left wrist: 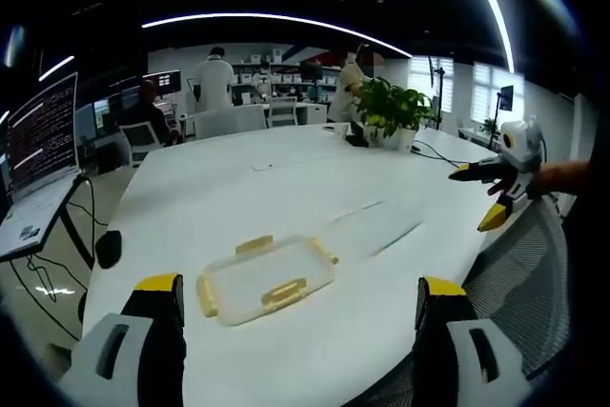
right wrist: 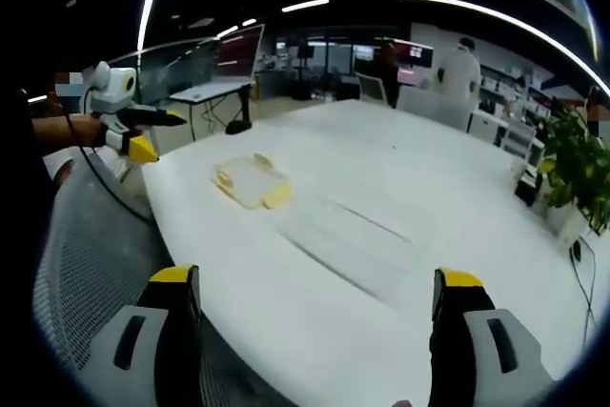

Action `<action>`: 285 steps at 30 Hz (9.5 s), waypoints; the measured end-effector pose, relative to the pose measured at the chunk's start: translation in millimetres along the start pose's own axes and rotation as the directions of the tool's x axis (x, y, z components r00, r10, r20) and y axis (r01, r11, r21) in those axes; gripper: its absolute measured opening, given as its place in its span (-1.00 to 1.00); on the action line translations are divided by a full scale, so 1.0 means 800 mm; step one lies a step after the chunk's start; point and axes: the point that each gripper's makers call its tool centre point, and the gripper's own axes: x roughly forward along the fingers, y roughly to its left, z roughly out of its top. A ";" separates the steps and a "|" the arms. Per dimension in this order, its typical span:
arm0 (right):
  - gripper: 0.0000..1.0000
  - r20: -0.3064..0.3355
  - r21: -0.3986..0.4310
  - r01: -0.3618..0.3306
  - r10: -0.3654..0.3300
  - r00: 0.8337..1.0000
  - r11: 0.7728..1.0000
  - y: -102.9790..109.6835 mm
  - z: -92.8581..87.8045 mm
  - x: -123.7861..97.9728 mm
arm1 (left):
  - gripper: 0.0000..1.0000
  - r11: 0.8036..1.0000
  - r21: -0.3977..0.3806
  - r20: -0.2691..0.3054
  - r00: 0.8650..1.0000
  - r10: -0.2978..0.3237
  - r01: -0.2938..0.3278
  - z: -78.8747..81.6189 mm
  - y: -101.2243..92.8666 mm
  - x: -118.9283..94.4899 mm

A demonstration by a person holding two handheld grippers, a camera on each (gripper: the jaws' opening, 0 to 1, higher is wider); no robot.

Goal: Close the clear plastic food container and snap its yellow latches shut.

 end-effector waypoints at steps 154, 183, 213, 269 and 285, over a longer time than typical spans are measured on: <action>0.16 -0.355 -0.398 -0.553 0.432 0.829 0.732 0.065 0.075 0.250 | 0.01 0.730 0.393 -0.521 0.790 -0.323 0.559 -0.077 0.127 0.121; -0.21 -0.501 -0.438 -0.648 0.430 0.751 0.623 0.086 0.036 0.283 | -0.25 0.584 0.414 -0.642 0.678 -0.357 0.699 -0.102 0.118 0.134; -0.31 -0.525 -0.419 -0.682 0.453 0.721 0.599 0.087 0.029 0.283 | -0.37 0.535 0.390 -0.693 0.621 -0.366 0.750 -0.105 0.118 0.135; -0.32 -0.507 -0.407 -0.697 0.489 0.710 0.590 0.059 0.099 0.206 | -0.37 0.545 0.416 -0.681 0.646 -0.344 0.728 -0.015 0.090 0.107; -0.31 -0.525 -0.403 -0.691 0.467 0.711 0.599 0.015 0.088 0.170 | -0.37 0.535 0.413 -0.678 0.641 -0.359 0.737 0.009 0.042 0.129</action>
